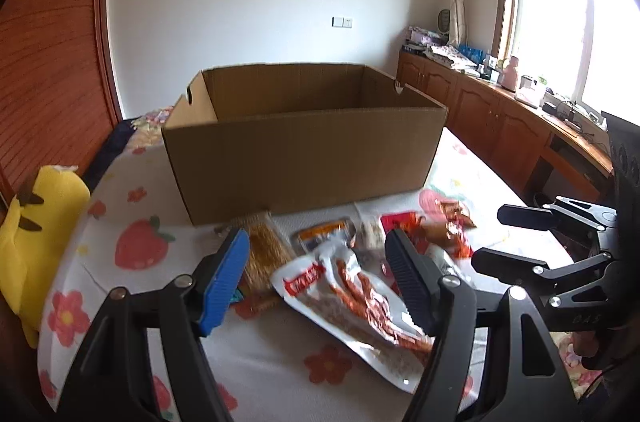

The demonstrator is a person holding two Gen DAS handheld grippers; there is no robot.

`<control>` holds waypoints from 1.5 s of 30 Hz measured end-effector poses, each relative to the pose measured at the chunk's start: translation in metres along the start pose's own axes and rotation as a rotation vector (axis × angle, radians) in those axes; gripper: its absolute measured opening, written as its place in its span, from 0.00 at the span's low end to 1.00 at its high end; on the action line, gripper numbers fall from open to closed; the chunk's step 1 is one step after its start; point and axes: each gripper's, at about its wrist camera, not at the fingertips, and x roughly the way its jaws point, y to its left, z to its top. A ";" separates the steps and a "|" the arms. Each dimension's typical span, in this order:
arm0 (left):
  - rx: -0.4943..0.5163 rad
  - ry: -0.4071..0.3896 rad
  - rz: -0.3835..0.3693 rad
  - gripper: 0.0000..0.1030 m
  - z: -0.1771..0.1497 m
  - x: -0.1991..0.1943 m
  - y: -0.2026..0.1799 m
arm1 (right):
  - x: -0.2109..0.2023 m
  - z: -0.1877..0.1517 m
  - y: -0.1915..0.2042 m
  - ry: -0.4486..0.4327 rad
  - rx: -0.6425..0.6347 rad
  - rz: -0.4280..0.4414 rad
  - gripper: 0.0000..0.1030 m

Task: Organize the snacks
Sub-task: 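Move both tools back over the snack pile, then grasp the silver pouch with the right tool while the left tool grasps the chicken-feet packet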

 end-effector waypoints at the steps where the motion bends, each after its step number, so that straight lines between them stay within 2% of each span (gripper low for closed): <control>1: -0.002 0.004 0.001 0.69 -0.003 0.001 0.000 | 0.002 -0.004 0.001 0.007 -0.001 0.005 0.68; 16: -0.059 0.073 -0.011 0.69 -0.041 0.012 0.004 | 0.035 -0.038 0.003 0.112 0.015 0.096 0.63; 30: -0.090 0.106 -0.026 0.69 -0.052 0.020 0.005 | 0.054 -0.043 0.001 0.157 -0.009 0.071 0.63; 38: -0.105 0.114 -0.043 0.69 -0.051 0.024 0.001 | 0.058 -0.043 0.006 0.149 -0.034 0.057 0.64; 45: -0.127 0.136 -0.064 0.69 -0.051 0.034 -0.005 | 0.053 -0.045 0.003 0.129 -0.020 0.068 0.50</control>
